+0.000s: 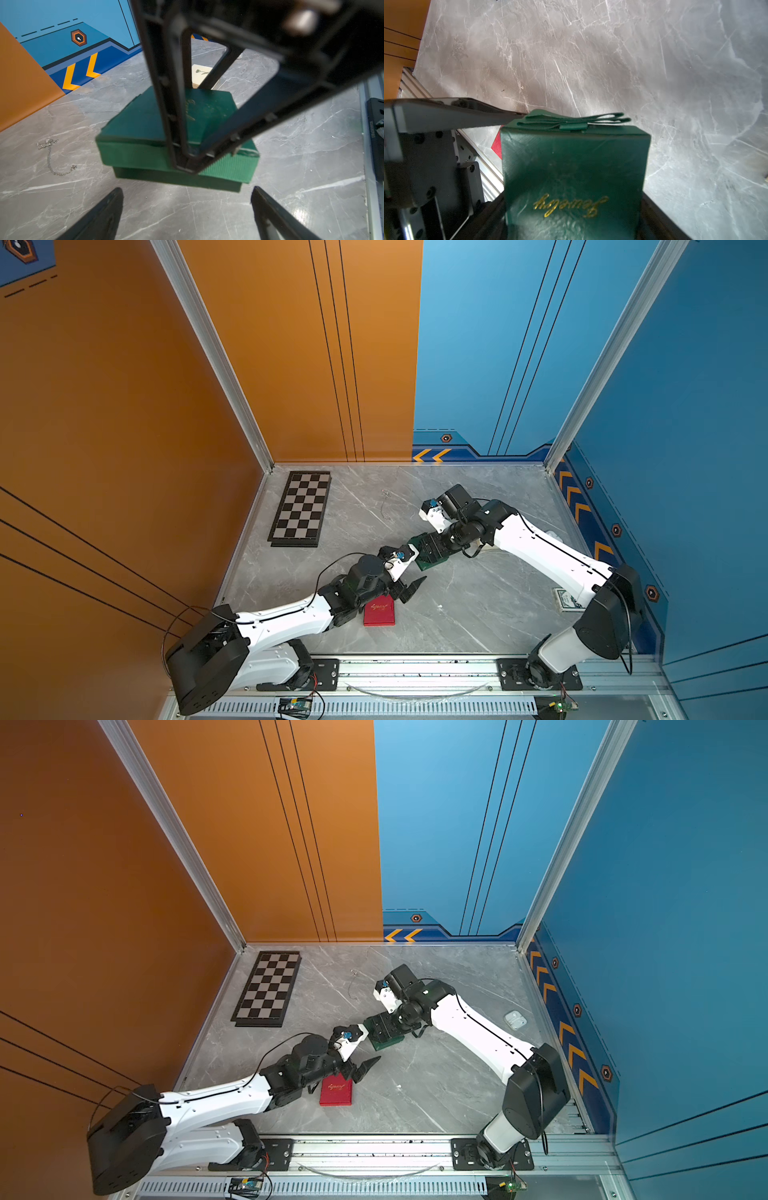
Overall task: Take the necklace out of the lift-off lid jewelry box
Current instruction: Open the lid on the jewelry box.
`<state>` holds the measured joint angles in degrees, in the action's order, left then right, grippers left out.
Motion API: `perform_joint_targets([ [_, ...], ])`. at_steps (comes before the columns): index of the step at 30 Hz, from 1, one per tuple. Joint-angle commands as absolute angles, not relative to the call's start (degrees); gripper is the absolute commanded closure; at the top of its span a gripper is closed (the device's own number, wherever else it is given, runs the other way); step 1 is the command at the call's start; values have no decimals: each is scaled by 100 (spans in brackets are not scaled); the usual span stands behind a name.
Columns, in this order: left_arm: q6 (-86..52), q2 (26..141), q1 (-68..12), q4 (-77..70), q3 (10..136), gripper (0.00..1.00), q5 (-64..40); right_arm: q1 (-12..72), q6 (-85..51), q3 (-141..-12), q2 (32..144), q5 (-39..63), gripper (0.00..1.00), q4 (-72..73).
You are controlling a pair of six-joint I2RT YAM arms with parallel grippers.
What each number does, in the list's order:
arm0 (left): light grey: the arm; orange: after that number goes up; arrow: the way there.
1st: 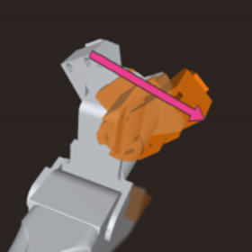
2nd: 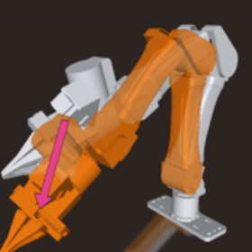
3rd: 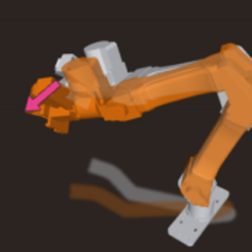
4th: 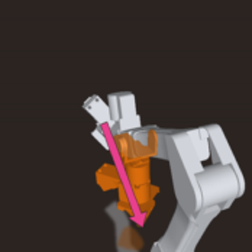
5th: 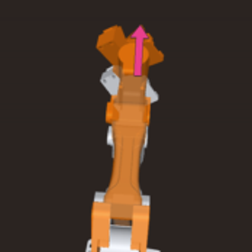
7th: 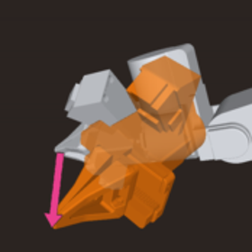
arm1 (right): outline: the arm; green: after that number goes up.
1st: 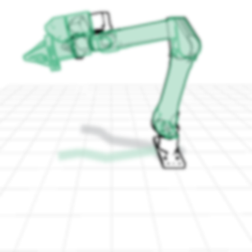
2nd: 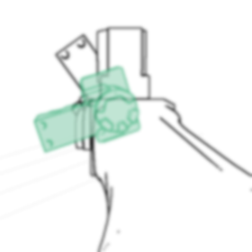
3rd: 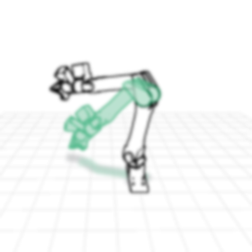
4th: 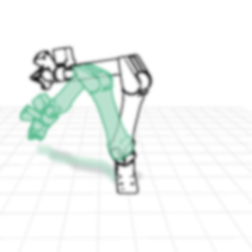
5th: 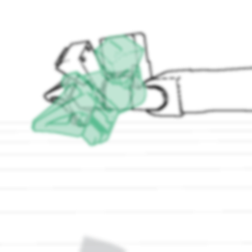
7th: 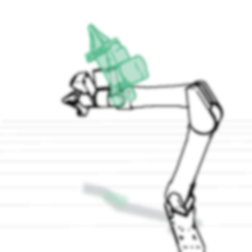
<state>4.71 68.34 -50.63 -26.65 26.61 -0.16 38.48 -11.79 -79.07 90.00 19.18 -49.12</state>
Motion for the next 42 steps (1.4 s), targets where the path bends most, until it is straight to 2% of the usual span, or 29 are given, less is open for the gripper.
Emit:
perform_joint_targets([
  [1,563,6715,-5031,-2839,2569,3,120,3926,-1177,-7835,8807,1925,20,-5084],
  [9,541,6706,-4997,-2837,2566,3,-57,3973,-1167,-7826,8832,1956,21,-5080],
  [17,528,6749,-4936,-2831,2587,8,-268,3973,-1135,-7839,8842,2029,21,-5089],
  [29,572,6863,-4890,-2830,2645,7,-501,4150,-1042,-7862,8842,2170,21,-5089],
  [37,545,6925,-4865,-2831,2676,12,-713,4141,-1019,-7857,8855,2227,21,-5089],
  [38,545,6926,-4860,-2832,2673,18,-761,4138,-1010,-7858,8859,2255,21,-5089],
  [42,545,6943,-4841,-2821,2673,24,-873,4102,-990,-7875,8877,2385,21,-5089],
])
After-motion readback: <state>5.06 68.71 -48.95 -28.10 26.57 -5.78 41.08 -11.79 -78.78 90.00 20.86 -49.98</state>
